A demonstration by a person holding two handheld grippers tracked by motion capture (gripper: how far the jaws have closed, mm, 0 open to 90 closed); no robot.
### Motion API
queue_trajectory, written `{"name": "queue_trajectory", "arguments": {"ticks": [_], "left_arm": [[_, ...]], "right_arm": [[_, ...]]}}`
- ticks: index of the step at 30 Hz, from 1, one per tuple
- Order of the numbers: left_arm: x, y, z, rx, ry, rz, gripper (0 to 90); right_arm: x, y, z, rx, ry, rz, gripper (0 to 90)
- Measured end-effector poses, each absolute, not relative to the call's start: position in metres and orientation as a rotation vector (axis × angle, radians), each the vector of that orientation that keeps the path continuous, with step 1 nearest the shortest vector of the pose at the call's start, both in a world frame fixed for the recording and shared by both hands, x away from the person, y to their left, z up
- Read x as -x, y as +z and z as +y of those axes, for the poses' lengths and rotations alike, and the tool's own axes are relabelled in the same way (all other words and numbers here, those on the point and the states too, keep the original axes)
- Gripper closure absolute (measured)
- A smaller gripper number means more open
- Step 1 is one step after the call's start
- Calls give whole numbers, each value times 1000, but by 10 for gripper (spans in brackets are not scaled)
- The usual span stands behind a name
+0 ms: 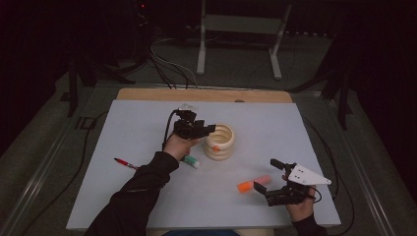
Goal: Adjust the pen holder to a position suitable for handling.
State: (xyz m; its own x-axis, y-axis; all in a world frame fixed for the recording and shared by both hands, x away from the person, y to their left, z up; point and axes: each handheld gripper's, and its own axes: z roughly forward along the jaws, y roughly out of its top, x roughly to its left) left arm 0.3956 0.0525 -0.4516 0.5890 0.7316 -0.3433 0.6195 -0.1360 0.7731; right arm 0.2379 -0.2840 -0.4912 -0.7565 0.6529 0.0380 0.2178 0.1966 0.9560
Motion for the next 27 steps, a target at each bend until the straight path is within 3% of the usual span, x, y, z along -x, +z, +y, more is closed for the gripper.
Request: {"name": "queue_trajectory", "arguments": {"ticks": [6,10,12,14,17,27], "left_arm": [[-393,-445,55,-1826,154,1062,377],[-391,-441,59,-1839,151,998,270],[-391,-439,61,-1848,140,973,154],[-389,-437,62,-1862,136,935,147],[-387,-437,64,-1872,116,886,68],[-383,-441,72,-1916,91,682,32]], "right_arm": [[-238,-491,-284,-813,1580,2102,0],[-238,-491,-284,-815,1580,2102,0],[-238,-491,-284,-813,1578,2102,0],[-238,-491,-284,-814,1577,2101,0],[-238,-491,-283,-812,1574,2103,0],[-238,-491,-282,-814,1576,2105,0]]}}
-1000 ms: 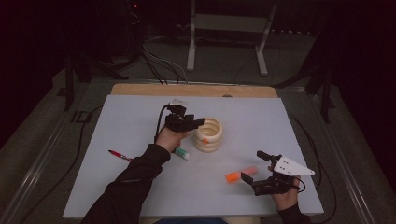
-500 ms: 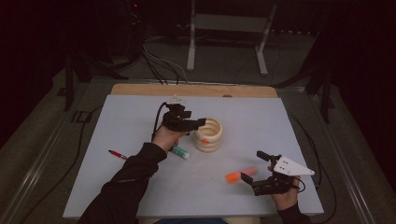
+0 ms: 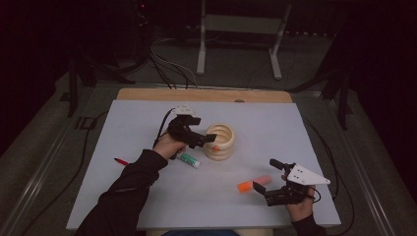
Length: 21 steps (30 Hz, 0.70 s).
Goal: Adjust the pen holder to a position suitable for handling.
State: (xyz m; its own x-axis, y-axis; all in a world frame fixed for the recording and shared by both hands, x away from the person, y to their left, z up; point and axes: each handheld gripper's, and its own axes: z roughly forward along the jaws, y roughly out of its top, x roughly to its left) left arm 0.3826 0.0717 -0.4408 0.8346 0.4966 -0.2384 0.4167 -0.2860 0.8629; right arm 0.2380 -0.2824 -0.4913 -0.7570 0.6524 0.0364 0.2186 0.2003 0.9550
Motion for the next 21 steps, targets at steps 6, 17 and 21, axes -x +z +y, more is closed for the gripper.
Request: {"name": "queue_trajectory", "arguments": {"ticks": [6,17,21], "left_arm": [[-379,-441,81,-1902,127,589,32],[-366,-426,116,-1911,147,375,36],[-363,-422,128,-1905,152,335,37]], "right_arm": [[-238,-492,-283,-825,1589,2103,0],[-239,-491,-283,-836,1611,2102,0],[-239,-491,-283,-828,1609,2103,0]]}}
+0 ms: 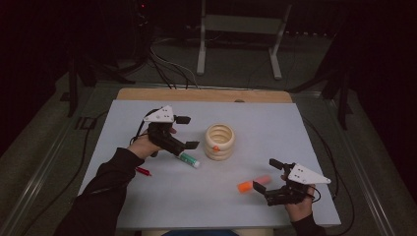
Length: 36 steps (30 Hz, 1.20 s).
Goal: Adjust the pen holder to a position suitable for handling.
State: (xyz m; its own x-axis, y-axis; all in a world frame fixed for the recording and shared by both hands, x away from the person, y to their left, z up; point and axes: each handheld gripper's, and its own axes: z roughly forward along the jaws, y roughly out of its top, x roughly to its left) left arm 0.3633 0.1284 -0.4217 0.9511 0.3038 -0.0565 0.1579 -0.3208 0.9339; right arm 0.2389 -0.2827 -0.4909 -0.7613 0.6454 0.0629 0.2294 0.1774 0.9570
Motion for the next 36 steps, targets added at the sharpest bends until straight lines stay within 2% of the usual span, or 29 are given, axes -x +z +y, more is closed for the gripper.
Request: {"name": "queue_trajectory", "arguments": {"ticks": [15,25,36], "left_arm": [[-358,-431,158,-1979,77,226,41],[-354,-447,185,-2012,109,131,51],[-351,-464,220,-2066,104,140,60]], "right_arm": [[-238,-491,-282,-812,1621,2117,0],[-238,-491,-281,-808,1625,2119,0],[-239,-491,-280,-812,1616,2119,0]]}}
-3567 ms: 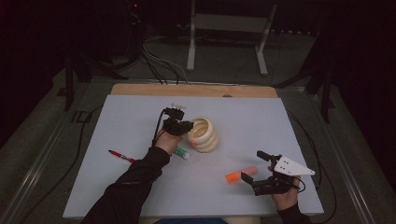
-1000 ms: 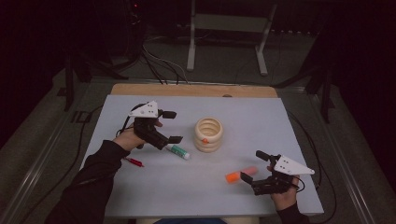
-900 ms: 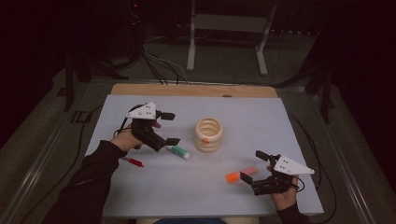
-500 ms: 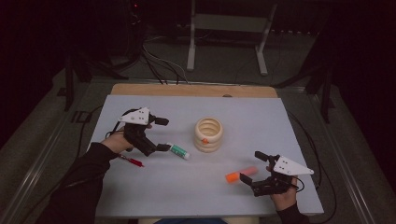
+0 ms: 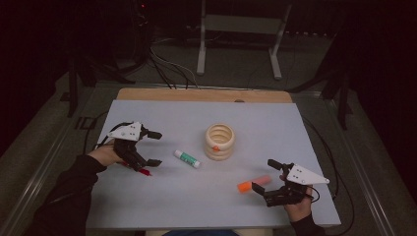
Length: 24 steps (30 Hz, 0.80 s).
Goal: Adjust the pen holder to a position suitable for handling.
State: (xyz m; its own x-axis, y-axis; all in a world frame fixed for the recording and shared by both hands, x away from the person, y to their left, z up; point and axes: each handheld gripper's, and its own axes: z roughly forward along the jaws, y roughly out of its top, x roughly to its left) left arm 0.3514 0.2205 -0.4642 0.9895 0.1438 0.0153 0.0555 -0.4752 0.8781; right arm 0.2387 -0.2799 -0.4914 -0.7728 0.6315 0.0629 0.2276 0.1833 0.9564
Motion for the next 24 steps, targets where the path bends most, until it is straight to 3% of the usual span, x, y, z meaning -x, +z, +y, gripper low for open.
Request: {"name": "queue_trajectory", "arguments": {"ticks": [24], "left_arm": [[-344,-481,277,-2218,17,38,74]], "right_arm": [[-238,-490,-282,-814,1589,2095,0]]}}
